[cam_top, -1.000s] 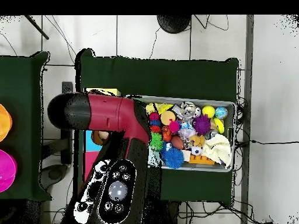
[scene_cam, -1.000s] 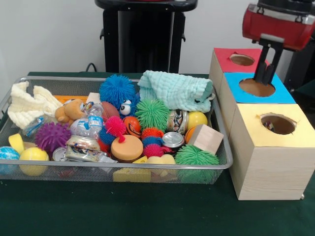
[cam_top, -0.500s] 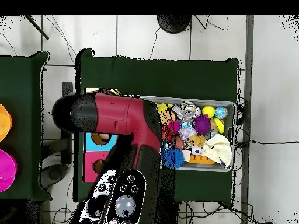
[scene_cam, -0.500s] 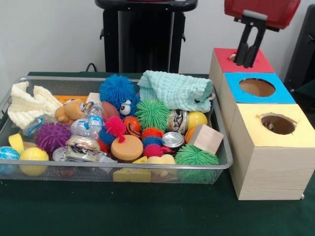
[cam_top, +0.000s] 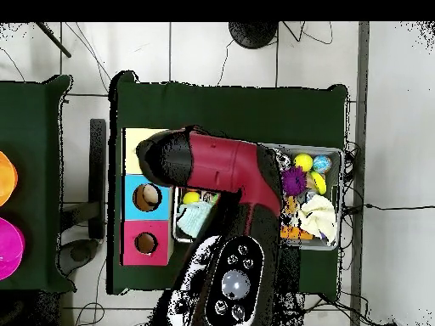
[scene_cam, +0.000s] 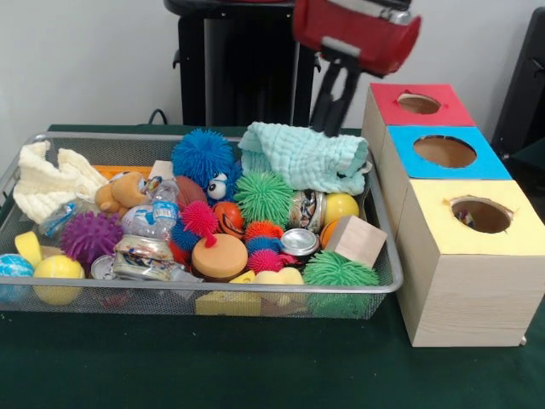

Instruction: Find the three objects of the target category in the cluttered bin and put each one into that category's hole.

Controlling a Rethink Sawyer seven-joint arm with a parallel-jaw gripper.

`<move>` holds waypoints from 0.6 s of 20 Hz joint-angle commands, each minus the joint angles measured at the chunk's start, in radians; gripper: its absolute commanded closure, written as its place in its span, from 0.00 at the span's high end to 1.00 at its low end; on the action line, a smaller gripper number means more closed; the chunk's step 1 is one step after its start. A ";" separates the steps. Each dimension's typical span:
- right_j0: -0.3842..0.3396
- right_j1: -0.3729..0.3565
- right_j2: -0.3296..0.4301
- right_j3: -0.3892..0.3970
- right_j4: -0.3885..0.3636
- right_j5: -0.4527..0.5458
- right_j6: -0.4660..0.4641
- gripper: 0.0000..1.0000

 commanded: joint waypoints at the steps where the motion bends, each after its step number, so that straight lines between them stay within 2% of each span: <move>1: -0.106 0.070 0.133 0.086 -0.098 -0.065 -0.118 0.00; 4: -0.158 0.066 0.166 0.098 -0.122 -0.057 -0.160 0.00; 7: -0.176 0.050 0.159 0.114 -0.159 -0.046 -0.155 0.00; 12: -0.217 0.031 0.185 0.166 -0.213 -0.092 -0.155 0.00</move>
